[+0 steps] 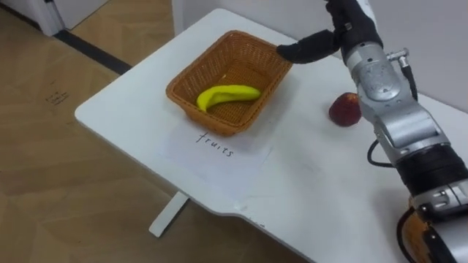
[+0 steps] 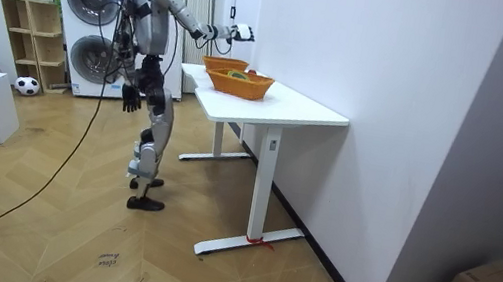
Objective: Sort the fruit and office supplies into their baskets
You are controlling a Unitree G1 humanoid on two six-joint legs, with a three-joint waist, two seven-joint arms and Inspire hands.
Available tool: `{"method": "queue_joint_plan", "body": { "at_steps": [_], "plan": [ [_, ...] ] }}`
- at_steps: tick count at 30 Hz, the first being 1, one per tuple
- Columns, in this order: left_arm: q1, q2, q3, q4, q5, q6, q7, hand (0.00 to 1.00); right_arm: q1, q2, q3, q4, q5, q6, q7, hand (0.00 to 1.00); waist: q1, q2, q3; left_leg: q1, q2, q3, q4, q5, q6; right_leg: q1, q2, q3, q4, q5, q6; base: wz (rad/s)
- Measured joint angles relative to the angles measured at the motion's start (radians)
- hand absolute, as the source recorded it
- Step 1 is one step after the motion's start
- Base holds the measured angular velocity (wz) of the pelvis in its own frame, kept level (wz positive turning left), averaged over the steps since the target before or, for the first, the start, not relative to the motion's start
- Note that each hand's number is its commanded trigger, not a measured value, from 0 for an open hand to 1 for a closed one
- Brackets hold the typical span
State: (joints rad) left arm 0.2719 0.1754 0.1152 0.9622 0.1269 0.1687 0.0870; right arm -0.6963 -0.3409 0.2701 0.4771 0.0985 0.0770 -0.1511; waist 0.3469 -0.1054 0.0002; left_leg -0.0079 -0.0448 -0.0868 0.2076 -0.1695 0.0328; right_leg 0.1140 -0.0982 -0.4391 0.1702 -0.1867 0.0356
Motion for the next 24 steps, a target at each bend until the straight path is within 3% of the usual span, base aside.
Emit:
{"method": "queue_joint_plan", "body": {
  "at_steps": [5, 13, 24],
  "plan": [
    [0.002, -0.004, -0.003, 0.0, 0.0, 0.0, 0.017, 0.0, 0.0, 0.0, -0.023, 0.0, 0.029, 0.0, -0.02, 0.0, -0.035, 0.001, 0.0012, 0.004, -0.002, 0.001, -0.004, 0.0, 0.001, 0.004, -0.002, 0.003, 0.0, 0.0, 0.0, 0.0],
    [0.004, -0.005, -0.02, 0.003, -0.001, -0.001, 0.019, 0.0, -0.001, 0.0, -0.035, 0.003, 0.053, -0.001, -0.038, 0.0, -0.046, 0.017, 0.0125, 0.012, 0.0, 0.006, -0.011, 0.001, 0.001, 0.005, 0.0, 0.013, 0.0, 0.0, 0.0, -0.03],
    [0.004, -0.007, -0.021, 0.005, -0.004, -0.016, 0.019, 0.0, -0.004, 0.0, -0.057, 0.014, 0.101, -0.002, -0.045, 0.0, -0.049, 0.012, 0.0115, 0.0, -0.001, 0.013, -0.009, 0.001, 0.001, -0.008, 0.001, 0.022, 0.0, 0.0, 0.0, -0.01]
  ]
}}
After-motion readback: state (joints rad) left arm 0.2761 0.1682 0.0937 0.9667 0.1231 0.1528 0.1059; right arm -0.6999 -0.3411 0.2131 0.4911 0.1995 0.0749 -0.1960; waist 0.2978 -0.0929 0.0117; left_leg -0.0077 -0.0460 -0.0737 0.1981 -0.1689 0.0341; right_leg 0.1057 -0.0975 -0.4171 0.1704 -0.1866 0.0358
